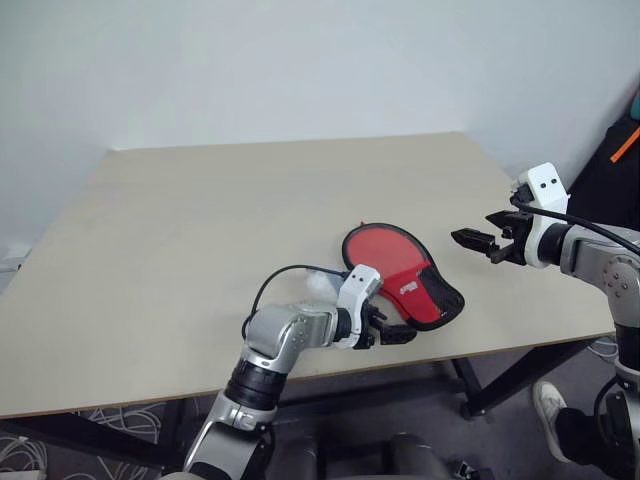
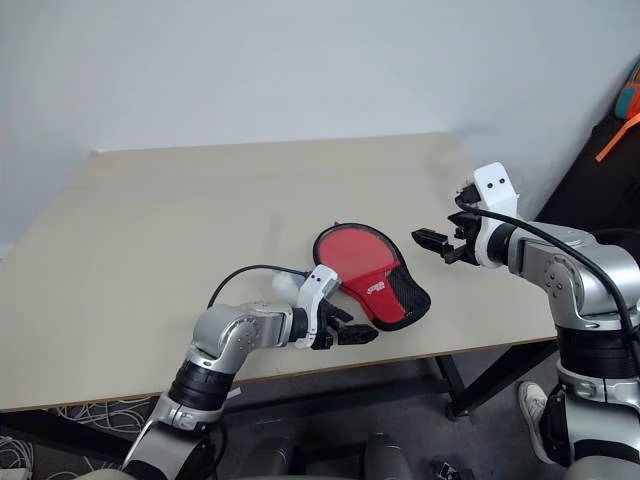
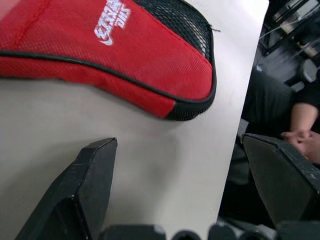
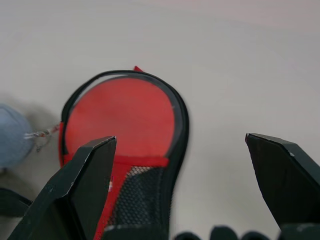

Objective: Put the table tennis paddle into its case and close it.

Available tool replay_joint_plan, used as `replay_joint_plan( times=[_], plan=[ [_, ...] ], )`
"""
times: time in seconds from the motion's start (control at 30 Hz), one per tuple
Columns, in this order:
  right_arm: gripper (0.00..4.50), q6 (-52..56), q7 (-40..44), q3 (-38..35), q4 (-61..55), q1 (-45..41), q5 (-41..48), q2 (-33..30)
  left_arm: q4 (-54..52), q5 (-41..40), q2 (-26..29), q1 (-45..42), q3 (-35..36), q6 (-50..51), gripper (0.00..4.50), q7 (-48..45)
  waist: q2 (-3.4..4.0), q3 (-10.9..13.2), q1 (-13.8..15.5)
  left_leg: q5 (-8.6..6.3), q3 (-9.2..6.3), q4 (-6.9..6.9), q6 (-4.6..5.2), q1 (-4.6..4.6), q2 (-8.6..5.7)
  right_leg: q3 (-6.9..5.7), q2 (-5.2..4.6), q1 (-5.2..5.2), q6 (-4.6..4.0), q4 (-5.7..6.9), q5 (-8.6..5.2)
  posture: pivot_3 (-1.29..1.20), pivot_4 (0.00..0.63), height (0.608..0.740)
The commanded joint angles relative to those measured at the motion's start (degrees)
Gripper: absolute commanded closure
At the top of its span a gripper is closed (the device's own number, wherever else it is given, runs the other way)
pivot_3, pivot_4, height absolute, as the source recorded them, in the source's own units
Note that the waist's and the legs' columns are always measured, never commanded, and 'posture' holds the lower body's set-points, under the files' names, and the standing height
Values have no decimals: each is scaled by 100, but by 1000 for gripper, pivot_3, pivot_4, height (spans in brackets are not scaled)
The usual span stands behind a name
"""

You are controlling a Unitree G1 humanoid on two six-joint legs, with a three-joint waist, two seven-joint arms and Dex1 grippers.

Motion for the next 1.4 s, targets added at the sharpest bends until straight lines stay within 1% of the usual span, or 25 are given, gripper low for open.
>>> replay_joint_plan(
  times=[0.03, 0.17, 0.27, 0.47, 0.8, 1.03, 1.1, 1.17, 1.4],
  plan=[
    [0, -8, -85, -216, -205, -148, 37, -4, 284, -118, -220, -217, 298, 247, 284, 206, 0, 0, -1, 0, 0, 1, 0, 1, -1, 1, 0, 2, 0, -1, 0, 0, 0, 740],
    [0, 39, -139, -235, -267, -129, 60, 39, 558, -78, -435, -324, 532, 327, 284, 477, 0, -1, 0, 0, -2, 2, 0, 1, -3, 1, 0, 4, 0, -1, 0, 0, 0, 740],
    [0, 154, -201, -292, -425, -86, 122, 75, 945, -63, -802, -444, 984, 472, 284, 882, 1, -2, 10, 0, -5, 4, 0, 1, -5, 2, 0, 8, 0, -2, 0, 0, 0, 740],
    [0, 253, -293, -333, -542, -55, 187, 133, 1529, -137, -1288, -694, 1625, 514, 284, 1249, -1, -7, 7, 0, -11, 10, 0, 3, -11, 3, 0, 18, 1, -4, -1, 0, 0, 740],
    [0, 344, -375, -367, -649, -43, 226, 229, 2226, -585, -1649, -984, 2133, 222, 284, 1727, 2, -56, -2, 0, -9, 9, -1, 11, -10, 5, 0, 23, -6, -4, -5, 0, 0, 740],
    [0, 373, -466, -320, -715, -45, 278, 338, 2713, -993, -1819, -1050, 2258, -173, 284, 1989, 4, -66, -2, -1, -10, 8, -2, 44, -10, 5, 0, 53, -7, -7, -6, 0, 0, 740],
    [0, 383, -491, -315, -735, -44, 289, 363, 2825, -1084, -1821, -1074, 2226, -269, 284, 2032, 3, -65, -3, -4, -10, 1, -7, 77, -10, 4, -1, 84, -7, -17, -8, 0, 0, 740],
    [0, 381, -498, -306, -721, -56, 281, 379, 2980, -1138, -1810, -1132, 2176, -370, 284, 2057, 7, -70, -5, -20, -14, -8, -32, 109, -9, 1, -1, 106, -5, -35, -9, 0, 0, 740],
    [0, 380, -483, -272, -676, -107, 262, 392, 3424, -1215, -1771, -1441, 1966, -762, 284, 2068, 15, -78, -4, -21, -30, -12, -34, 105, -18, -2, -2, 114, -3, -57, -8, 0, 0, 740]
  ],
)
